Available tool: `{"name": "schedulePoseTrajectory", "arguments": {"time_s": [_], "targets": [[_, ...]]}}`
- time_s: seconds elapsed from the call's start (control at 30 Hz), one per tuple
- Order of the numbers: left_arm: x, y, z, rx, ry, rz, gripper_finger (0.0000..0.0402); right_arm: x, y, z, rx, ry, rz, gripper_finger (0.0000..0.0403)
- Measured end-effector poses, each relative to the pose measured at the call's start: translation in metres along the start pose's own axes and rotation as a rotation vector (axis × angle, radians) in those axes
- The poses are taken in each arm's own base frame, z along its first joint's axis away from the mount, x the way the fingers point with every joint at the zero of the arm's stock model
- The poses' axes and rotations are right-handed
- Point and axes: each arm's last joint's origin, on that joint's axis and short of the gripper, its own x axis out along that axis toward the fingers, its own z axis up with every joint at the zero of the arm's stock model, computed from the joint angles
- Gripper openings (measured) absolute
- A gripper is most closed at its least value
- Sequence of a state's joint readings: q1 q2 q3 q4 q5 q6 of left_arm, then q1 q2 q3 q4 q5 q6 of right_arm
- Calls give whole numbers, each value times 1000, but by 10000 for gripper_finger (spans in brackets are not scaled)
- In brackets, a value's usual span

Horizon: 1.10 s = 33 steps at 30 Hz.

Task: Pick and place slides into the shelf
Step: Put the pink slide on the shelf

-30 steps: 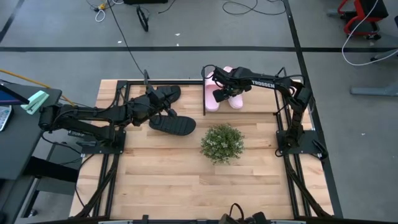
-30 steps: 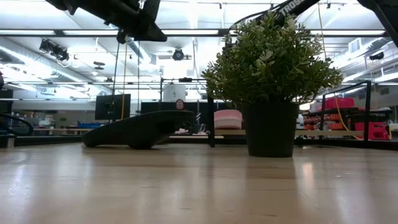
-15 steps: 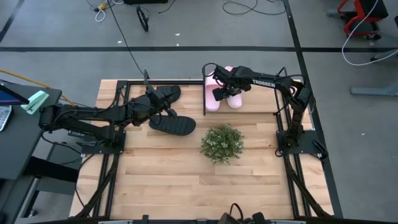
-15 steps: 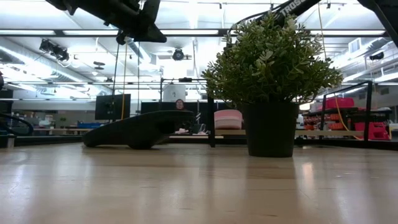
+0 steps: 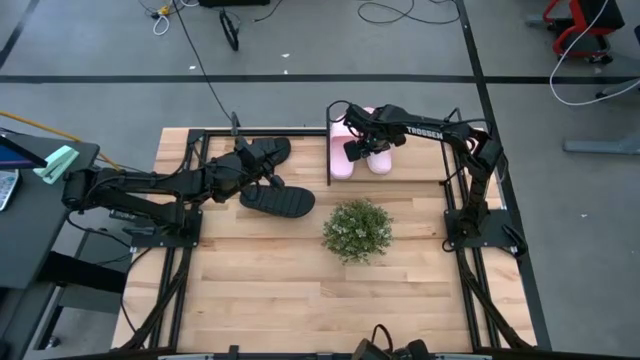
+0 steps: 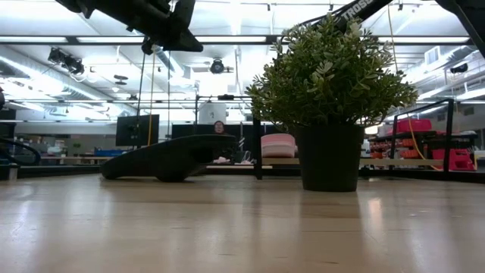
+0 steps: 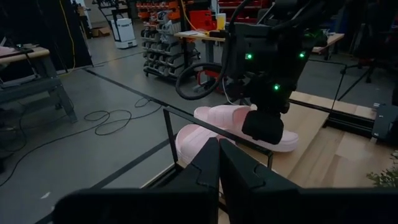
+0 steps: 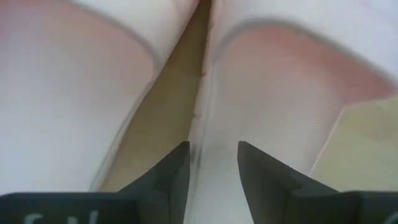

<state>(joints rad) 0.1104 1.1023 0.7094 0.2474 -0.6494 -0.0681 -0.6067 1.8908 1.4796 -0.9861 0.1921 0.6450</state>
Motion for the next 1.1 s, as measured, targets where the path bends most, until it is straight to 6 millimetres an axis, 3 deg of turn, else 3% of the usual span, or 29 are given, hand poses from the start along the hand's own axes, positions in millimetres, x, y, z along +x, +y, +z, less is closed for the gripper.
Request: {"name": "schedulePoseTrajectory", "arguments": {"time_s": [0.47, 0.67, 0.8, 0.93, 1.1], "targets": [[0, 0, 0, 0, 0, 0, 14, -3, 9, -5, -48, 33, 80, 142], [0, 0, 0, 0, 0, 0, 16, -23, 6, -2, -44, -49, 146, 142], [0, 0, -1, 4, 5, 0, 23, -45, -2, -1, -51, -111, 179, 144], [0, 0, -1, 4, 6, 0, 23, -66, -19, 3, -90, -240, 90, 145], [0, 0, -1, 4, 6, 0, 14, -70, -37, 10, -234, -240, 80, 151]]}}
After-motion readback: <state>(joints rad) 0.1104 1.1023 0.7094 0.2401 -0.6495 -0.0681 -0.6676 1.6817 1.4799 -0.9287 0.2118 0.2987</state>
